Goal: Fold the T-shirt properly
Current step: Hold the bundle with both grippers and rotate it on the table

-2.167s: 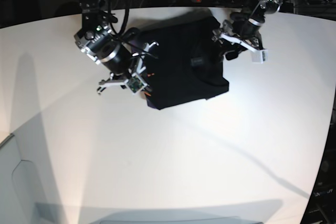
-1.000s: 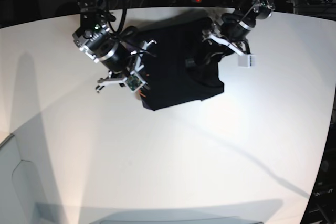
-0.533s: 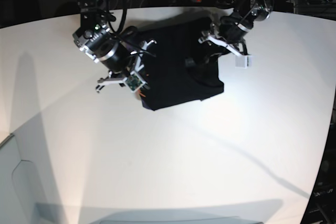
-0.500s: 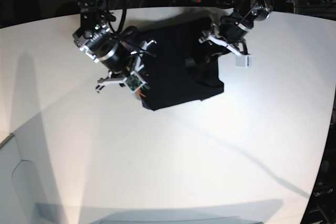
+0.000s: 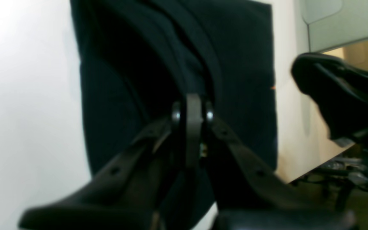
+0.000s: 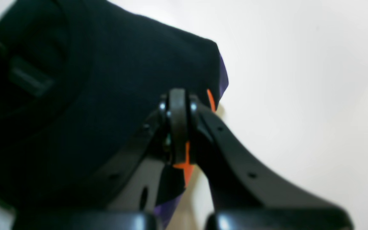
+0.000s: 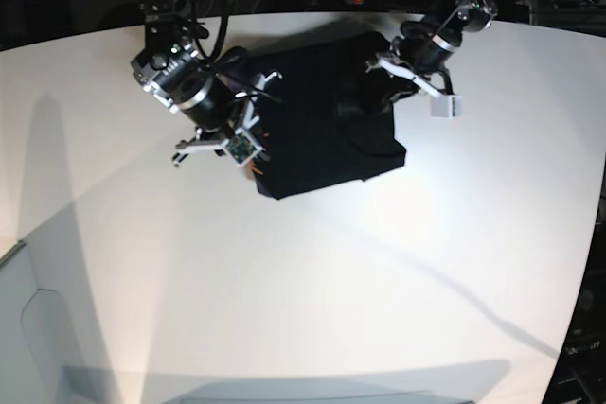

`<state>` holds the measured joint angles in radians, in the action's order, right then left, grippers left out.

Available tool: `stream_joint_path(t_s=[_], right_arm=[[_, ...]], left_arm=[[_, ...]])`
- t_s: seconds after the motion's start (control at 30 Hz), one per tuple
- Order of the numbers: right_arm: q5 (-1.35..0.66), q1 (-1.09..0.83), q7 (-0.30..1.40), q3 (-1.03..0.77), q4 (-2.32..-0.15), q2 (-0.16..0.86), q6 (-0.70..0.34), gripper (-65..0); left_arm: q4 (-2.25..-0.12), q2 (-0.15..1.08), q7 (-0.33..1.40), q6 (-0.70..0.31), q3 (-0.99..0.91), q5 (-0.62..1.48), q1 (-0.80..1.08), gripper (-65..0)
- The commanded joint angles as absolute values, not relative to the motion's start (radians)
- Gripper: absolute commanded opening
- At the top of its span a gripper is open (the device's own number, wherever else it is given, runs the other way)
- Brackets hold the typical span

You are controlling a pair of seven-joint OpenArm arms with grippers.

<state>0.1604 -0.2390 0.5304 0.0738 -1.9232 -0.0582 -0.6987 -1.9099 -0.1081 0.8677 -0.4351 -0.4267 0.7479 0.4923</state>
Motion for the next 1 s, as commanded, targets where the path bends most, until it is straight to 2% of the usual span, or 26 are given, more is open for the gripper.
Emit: stream_joint_path(t_s=[0.0, 0.4, 0.6, 0.73, 0.83, 0.97], right_arm=[[0.147, -0.232, 0.506, 0.076, -1.94, -0.062, -0.698, -65.0], [0.147, -0.232, 0.506, 0.081, -1.94, -0.065, -0.698, -65.0], [0.147, -0.232, 0.506, 0.082, -1.94, -0.068, -0.698, -65.0], [0.147, -0.232, 0.506, 0.082, -1.94, -0.068, -0.698, -65.0], [0.147, -0.232, 0.506, 0.082, -1.94, -0.068, -0.698, -65.0], [0.147, -0.232, 0.506, 0.082, -1.94, -0.07, -0.698, -65.0]], left_arm=[[-1.942, -0.105, 0.852, -0.446, -0.429, 0.769, 0.503, -65.0], [-1.949, -0.105, 0.855, -0.447, -0.607, 0.769, 0.499, -65.0], [-1.848, -0.104, 0.855, -0.447, -0.61, 0.768, 0.479, -65.0], [-1.768, -0.058, 0.855, -0.447, -0.61, 0.768, 0.463, -64.8], [-1.727, -0.036, 0.855, -0.447, -0.611, 0.768, 0.456, -60.2], [-1.73, -0.031, 0.855, -0.447, -0.611, 0.768, 0.461, -48.6]])
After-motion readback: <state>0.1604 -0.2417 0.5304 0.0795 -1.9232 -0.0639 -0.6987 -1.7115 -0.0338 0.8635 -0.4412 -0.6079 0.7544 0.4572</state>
